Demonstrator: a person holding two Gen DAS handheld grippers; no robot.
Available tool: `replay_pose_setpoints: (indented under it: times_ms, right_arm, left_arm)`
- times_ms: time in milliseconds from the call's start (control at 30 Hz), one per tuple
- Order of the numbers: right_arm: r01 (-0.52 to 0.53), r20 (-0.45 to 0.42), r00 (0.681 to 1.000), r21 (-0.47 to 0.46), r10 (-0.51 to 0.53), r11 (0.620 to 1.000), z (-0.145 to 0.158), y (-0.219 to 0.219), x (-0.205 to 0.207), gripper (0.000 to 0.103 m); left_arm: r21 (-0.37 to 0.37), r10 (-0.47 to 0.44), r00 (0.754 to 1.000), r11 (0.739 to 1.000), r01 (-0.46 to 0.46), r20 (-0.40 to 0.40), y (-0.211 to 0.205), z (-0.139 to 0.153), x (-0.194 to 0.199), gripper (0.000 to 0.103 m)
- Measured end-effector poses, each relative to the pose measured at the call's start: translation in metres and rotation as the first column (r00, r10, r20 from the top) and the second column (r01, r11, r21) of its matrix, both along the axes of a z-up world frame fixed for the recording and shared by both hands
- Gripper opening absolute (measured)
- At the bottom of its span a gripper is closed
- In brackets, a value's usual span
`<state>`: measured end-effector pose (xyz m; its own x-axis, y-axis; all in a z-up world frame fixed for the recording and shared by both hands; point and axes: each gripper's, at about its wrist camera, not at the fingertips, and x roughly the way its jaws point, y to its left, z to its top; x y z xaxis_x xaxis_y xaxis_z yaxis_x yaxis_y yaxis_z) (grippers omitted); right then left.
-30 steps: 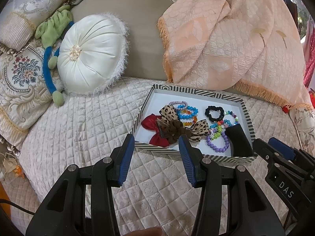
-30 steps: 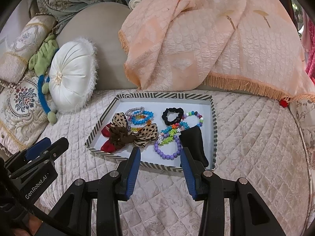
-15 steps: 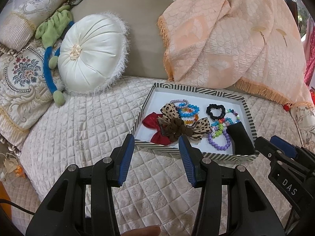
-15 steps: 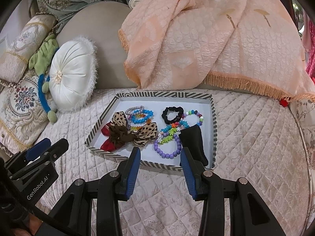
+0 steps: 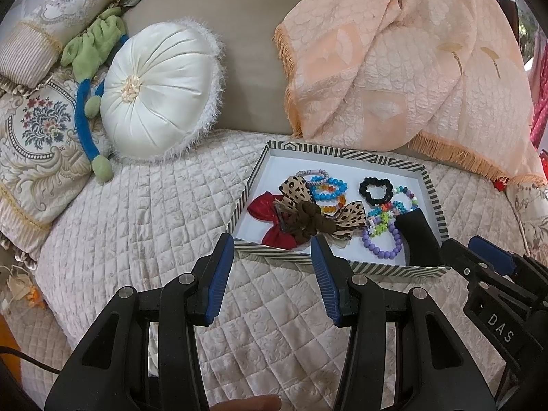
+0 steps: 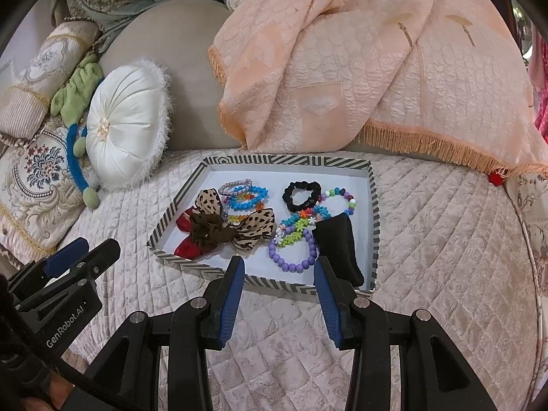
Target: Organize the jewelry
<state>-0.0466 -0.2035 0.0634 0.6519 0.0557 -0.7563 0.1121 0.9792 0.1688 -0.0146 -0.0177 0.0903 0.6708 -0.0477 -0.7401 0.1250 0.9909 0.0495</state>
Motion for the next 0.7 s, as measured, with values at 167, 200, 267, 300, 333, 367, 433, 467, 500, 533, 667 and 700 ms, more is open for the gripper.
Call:
replay_pose_setpoints:
  times_ms: [167, 200, 267, 300, 333, 367, 433, 467, 500, 533, 667, 700]
  right_arm:
    - [-0.002, 0.000, 1.000, -0.001, 0.002, 1.000, -0.0002, 0.0001, 0.0000, 0.040]
    - [-0.002, 0.000, 1.000, -0.001, 0.002, 1.000, -0.0003, 0.0002, 0.0000, 0.040]
    - [-0.001, 0.000, 1.000, -0.001, 0.001, 1.000, -0.0003, 0.0004, -0.0001, 0.040]
    - [0.000, 0.000, 1.000, -0.001, 0.000, 1.000, -0.0002, 0.0007, -0.0001, 0.040]
    - [0.000, -0.001, 1.000, -0.001, 0.000, 1.000, -0.0003, 0.0008, -0.0002, 0.040]
    - [0.001, -0.001, 1.000, -0.001, -0.001, 1.000, -0.0001, 0.0008, -0.0002, 0.040]
    - [-0.001, -0.001, 1.000, 0.000, 0.001, 1.000, 0.0000, 0.0009, 0.0001, 0.040]
    - [-0.003, -0.002, 1.000, 0.000, 0.003, 1.000, -0.0003, 0.0010, 0.0001, 0.040]
    - [-0.004, -0.003, 1.000, 0.000, 0.004, 1.000, -0.0005, 0.0013, 0.0002, 0.040]
    - [-0.006, -0.003, 1.000, -0.001, 0.006, 1.000, -0.0019, 0.0029, 0.0002, 0.040]
    - [-0.010, -0.006, 1.000, -0.002, 0.010, 1.000, -0.0032, 0.0044, 0.0008, 0.040]
    - [-0.011, -0.007, 1.000, -0.002, 0.011, 1.000, -0.0034, 0.0048, 0.0011, 0.040]
  left_arm:
    - [0.000, 0.000, 1.000, 1.000, 0.000, 0.000, 0.0001, -0.0004, -0.0005, 0.046]
    - [0.001, 0.001, 1.000, 1.000, -0.001, 0.000, -0.0004, 0.0000, 0.0000, 0.046]
    - [-0.003, 0.003, 1.000, 1.000, -0.003, -0.001, 0.0003, -0.0004, -0.0007, 0.046]
    - [-0.003, 0.001, 1.000, 1.000, -0.001, -0.001, 0.0000, -0.0003, -0.0005, 0.046]
    - [-0.001, -0.001, 1.000, 1.000, 0.001, -0.001, -0.0001, -0.0006, -0.0004, 0.046]
    - [0.000, -0.001, 1.000, 1.000, 0.001, -0.001, -0.0002, -0.0008, 0.0000, 0.046]
    - [-0.001, -0.001, 1.000, 1.000, 0.001, -0.001, -0.0001, -0.0007, 0.0002, 0.046]
    - [-0.002, -0.001, 1.000, 1.000, 0.001, -0.002, 0.0002, -0.0012, -0.0006, 0.046]
    - [-0.001, -0.002, 1.000, 1.000, 0.002, -0.001, 0.0000, -0.0008, 0.0001, 0.046]
    - [0.000, -0.002, 1.000, 1.000, 0.002, -0.001, 0.0000, -0.0007, 0.0003, 0.046]
    - [-0.001, -0.002, 1.000, 1.000, 0.002, -0.001, 0.0001, -0.0008, 0.0004, 0.046]
    - [-0.001, -0.001, 1.000, 1.000, 0.001, -0.001, 0.0000, -0.0008, 0.0004, 0.046]
